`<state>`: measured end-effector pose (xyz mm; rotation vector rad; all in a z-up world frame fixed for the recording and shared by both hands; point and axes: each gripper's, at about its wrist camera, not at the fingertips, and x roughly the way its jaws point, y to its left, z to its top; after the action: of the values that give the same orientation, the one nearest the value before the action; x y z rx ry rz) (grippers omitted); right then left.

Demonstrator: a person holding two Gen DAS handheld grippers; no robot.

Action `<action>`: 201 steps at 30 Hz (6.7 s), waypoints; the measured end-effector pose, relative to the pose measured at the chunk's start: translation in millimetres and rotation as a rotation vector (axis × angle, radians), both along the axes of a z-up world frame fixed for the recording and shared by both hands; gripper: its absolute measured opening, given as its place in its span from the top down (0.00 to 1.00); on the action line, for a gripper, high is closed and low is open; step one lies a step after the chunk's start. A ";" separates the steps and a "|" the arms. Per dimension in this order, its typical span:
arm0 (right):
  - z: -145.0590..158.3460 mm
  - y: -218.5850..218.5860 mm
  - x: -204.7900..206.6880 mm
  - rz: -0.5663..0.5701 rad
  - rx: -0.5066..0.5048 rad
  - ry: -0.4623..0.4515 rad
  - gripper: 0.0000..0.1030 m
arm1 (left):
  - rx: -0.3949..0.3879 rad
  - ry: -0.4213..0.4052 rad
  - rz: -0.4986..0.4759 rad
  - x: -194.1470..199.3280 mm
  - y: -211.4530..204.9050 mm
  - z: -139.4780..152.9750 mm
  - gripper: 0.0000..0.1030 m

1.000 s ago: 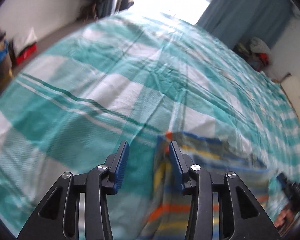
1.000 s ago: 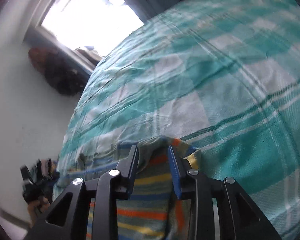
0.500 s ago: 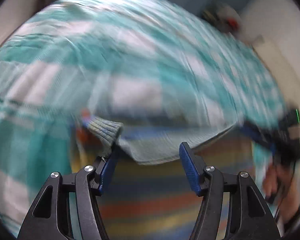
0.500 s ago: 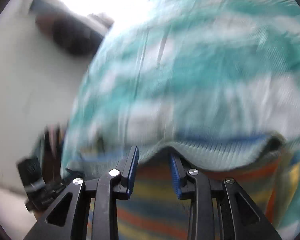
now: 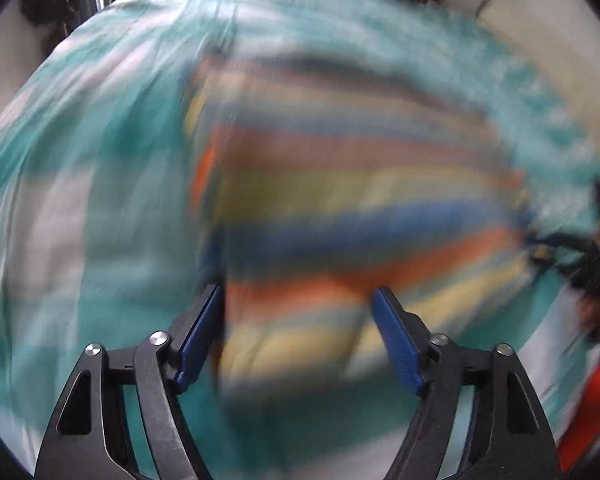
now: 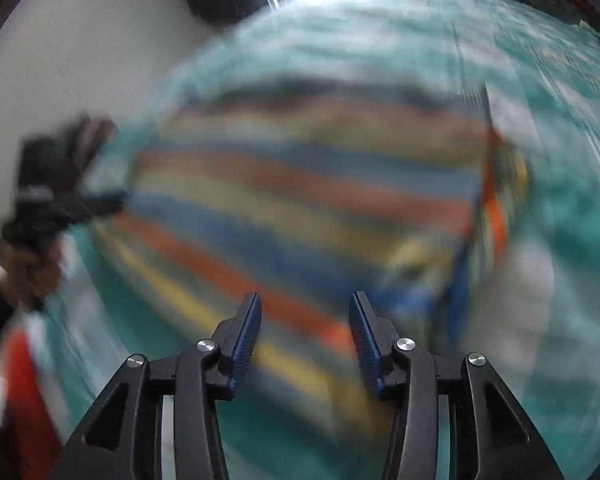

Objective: Fold small clothes

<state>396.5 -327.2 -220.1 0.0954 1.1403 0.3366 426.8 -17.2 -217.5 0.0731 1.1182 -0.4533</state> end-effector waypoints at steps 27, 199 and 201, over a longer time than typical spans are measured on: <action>-16.4 70.3 -137.8 -0.317 -0.289 -0.182 0.11 | 0.140 -0.235 0.175 -145.2 -41.8 -9.4 0.00; -14.4 5.0 138.4 -0.118 0.492 -0.019 0.25 | -0.233 0.008 0.191 24.9 39.0 17.6 0.05; -33.7 9.3 166.5 -0.087 0.600 0.031 0.31 | -0.255 0.025 0.169 29.3 34.7 7.0 0.05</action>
<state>563.0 -318.0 -253.8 0.6768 1.0307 0.5926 456.1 17.5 -210.5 -0.2497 1.0730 -0.4424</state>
